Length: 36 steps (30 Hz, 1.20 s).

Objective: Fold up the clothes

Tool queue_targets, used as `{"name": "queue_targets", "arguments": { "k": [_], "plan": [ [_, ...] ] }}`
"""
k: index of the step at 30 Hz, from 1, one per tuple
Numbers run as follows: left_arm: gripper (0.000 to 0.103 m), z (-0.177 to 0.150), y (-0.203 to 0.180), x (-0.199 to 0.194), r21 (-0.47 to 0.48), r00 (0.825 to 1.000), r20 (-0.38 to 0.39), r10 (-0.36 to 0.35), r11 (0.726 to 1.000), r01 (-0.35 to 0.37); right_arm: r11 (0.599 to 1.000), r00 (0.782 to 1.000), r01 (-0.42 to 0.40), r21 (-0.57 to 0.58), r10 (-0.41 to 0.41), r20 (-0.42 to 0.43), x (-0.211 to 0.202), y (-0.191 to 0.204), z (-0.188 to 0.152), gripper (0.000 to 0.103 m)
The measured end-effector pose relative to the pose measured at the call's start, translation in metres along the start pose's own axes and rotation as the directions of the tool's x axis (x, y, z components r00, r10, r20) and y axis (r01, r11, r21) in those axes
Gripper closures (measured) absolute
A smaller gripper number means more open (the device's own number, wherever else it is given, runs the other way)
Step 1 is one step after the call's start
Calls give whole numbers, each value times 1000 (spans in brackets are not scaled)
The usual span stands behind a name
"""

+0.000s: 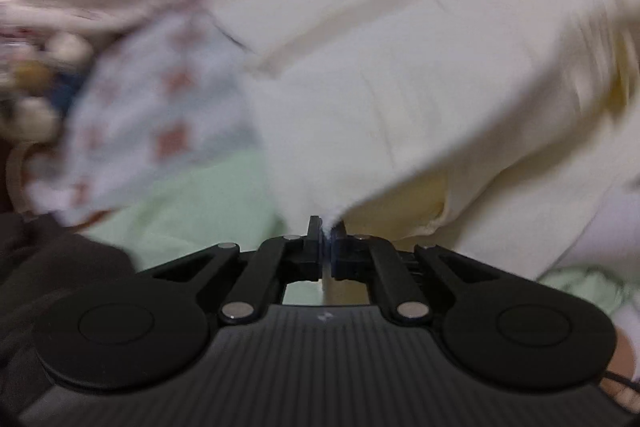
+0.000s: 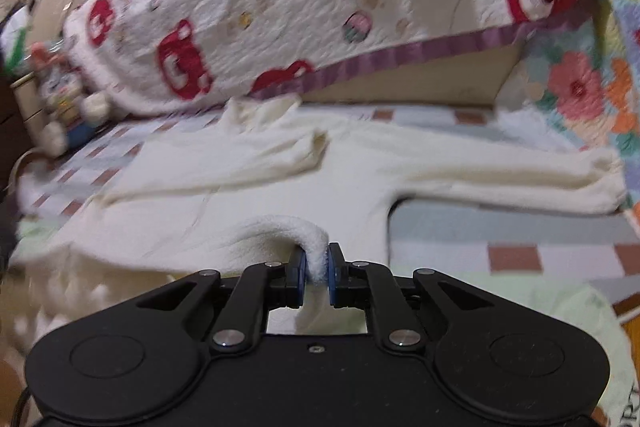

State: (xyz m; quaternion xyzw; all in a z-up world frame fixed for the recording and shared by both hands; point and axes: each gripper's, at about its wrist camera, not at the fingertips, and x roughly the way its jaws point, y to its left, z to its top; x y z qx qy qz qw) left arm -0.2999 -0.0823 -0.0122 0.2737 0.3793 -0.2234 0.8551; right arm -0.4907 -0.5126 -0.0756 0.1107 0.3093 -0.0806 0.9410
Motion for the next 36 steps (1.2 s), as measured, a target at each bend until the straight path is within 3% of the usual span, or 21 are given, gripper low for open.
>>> {"name": "queue_targets", "arguments": {
  "k": [2,5,8,12,13,14,16,18,19,22,23,25,27,29,32,36],
  "plan": [
    [99,-9,13,-26,-111,992,81,92,990,-83,999,995,-38,-35,35,-96,0,-4,-23,86],
    [99,-24,25,-42,-299,970,141,196,943,-147,997,982,-43,-58,32,-187,9,4,-55,84],
    [99,-31,30,-35,-375,961,143,237,912,-169,999,989,-21,-26,16,-150,15,5,-68,67],
    [99,-33,25,-40,-378,946,170,277,905,-197,1000,996,8,24,-6,-89,22,6,-84,62],
    [99,-33,24,-47,-381,938,186,294,901,-207,999,998,12,33,-10,-59,17,5,-85,91],
    [99,-35,24,-53,-394,931,192,310,893,-216,999,1000,15,40,-14,-23,10,3,-84,101],
    [99,-40,23,-58,-423,926,180,331,876,-231,996,992,8,87,-19,125,-26,-1,-76,102],
    [99,-46,22,-52,-444,933,139,333,863,-242,993,975,35,114,-58,213,-58,-1,-74,102],
    [99,-50,22,-49,-454,935,118,334,856,-248,991,974,54,123,-80,214,-65,-3,-77,102],
    [99,-47,22,-44,-450,944,98,316,860,-241,975,989,91,201,-112,98,-57,-21,-96,101],
    [99,-45,22,-46,-449,943,106,315,861,-237,970,996,64,235,-78,50,-51,-27,-102,101],
    [99,-41,24,-47,-443,941,120,315,866,-233,973,1000,16,231,-19,13,-46,-26,-105,95],
    [99,-37,24,-44,-433,942,121,314,870,-235,989,999,-41,141,42,-3,-39,-11,-104,89],
    [99,-34,25,-41,-427,942,120,313,873,-236,994,995,-97,46,98,-22,-31,3,-102,61],
    [99,-31,29,-41,-433,942,128,310,872,-228,988,990,-137,-66,135,-35,-19,17,-96,52],
    [99,-30,27,-39,-426,941,125,313,874,-234,981,990,-139,-134,135,-36,8,17,-90,51]
  ]
}}
